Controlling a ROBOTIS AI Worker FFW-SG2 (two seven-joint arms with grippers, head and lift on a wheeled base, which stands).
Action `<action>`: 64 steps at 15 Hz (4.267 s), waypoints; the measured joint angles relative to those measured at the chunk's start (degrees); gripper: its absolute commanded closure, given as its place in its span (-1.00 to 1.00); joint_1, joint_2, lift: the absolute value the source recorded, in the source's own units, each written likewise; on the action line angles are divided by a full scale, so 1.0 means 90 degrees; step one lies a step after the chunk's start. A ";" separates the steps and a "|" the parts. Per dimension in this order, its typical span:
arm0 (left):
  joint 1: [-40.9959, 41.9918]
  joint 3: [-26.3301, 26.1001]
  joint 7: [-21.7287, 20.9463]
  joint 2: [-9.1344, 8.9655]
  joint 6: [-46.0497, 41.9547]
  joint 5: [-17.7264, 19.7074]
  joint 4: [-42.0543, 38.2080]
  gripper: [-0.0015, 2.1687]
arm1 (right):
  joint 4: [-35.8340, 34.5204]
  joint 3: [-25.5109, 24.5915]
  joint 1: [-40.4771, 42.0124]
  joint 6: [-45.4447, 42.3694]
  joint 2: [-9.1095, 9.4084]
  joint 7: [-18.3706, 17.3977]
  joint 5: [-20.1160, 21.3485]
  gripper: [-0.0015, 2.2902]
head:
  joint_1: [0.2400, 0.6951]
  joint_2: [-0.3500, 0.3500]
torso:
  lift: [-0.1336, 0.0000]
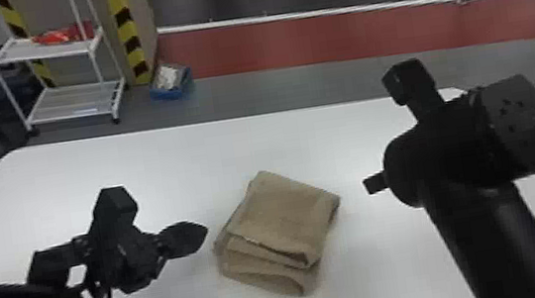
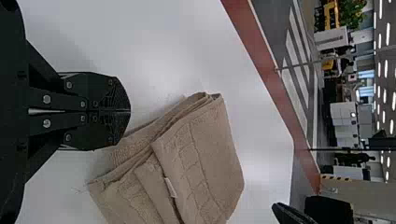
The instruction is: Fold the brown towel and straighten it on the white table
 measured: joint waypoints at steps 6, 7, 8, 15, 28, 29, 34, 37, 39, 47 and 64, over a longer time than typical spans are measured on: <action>-0.0009 -0.0012 -0.0219 0.0000 0.0074 -0.0157 0.0048 0.98 | 0.0820 0.0571 -0.0308 0.0000 0.0146 0.0000 0.0231 0.97 | 1.00 -0.07 | -0.85; -0.0005 -0.0022 -0.0306 0.0000 0.0102 -0.0166 0.0048 0.98 | 0.0975 0.0628 -0.0358 0.0000 0.0223 0.0000 0.0250 0.97 | 1.00 -0.06 | -0.85; -0.0004 -0.0040 -0.0349 0.0000 0.0114 -0.0177 0.0048 0.98 | 0.1086 0.0668 -0.0391 0.0000 0.0278 0.0000 0.0261 0.97 | 1.00 -0.04 | -0.85; -0.0003 -0.0143 -0.0587 0.0001 0.0107 -0.0172 0.0048 0.98 | 0.1515 0.0693 -0.0458 0.0000 0.0362 -0.1177 -0.0063 0.97 | 1.00 -0.15 | -0.85; -0.0013 -0.0186 -0.0881 0.0007 0.0099 -0.0178 -0.0008 0.98 | 0.1424 0.0549 -0.0491 0.0000 0.0362 -0.2965 -0.1727 0.97 | 1.00 -0.17 | -0.85; -0.0013 -0.0186 -0.0905 0.0009 0.0099 -0.0183 -0.0015 0.98 | 0.1401 0.0544 -0.0491 0.0000 0.0362 -0.3045 -0.1821 0.97 | 1.00 -0.17 | -0.85; -0.0013 -0.0203 -0.0924 0.0002 0.0087 -0.0188 -0.0021 0.98 | 0.1264 0.0554 -0.0581 0.0000 0.0362 -0.3132 -0.1998 0.97 | 1.00 -0.15 | -0.85; -0.0013 -0.0277 -0.0955 0.0004 0.0100 -0.0192 -0.0048 0.98 | 0.1254 0.0594 -0.0606 0.0000 0.0362 -0.3210 -0.2161 0.97 | 1.00 -0.15 | -0.85; -0.0013 -0.0311 -0.0996 0.0007 0.0102 -0.0197 -0.0067 0.98 | 0.1257 0.0630 -0.0616 0.0000 0.0362 -0.3345 -0.2250 0.97 | 1.00 -0.16 | -0.85; 0.0060 -0.0333 -0.1267 0.0004 0.0103 -0.0216 -0.0218 0.98 | 0.1474 0.0759 -0.0716 0.0000 0.0362 -0.4159 -0.3026 0.97 | 1.00 -0.15 | -0.85; 0.0270 -0.0382 -0.2029 0.0008 0.0084 -0.0227 -0.0580 0.98 | 0.1522 0.0750 -0.0745 -0.0004 0.0362 -0.5274 -0.3984 0.97 | 1.00 -0.19 | -0.85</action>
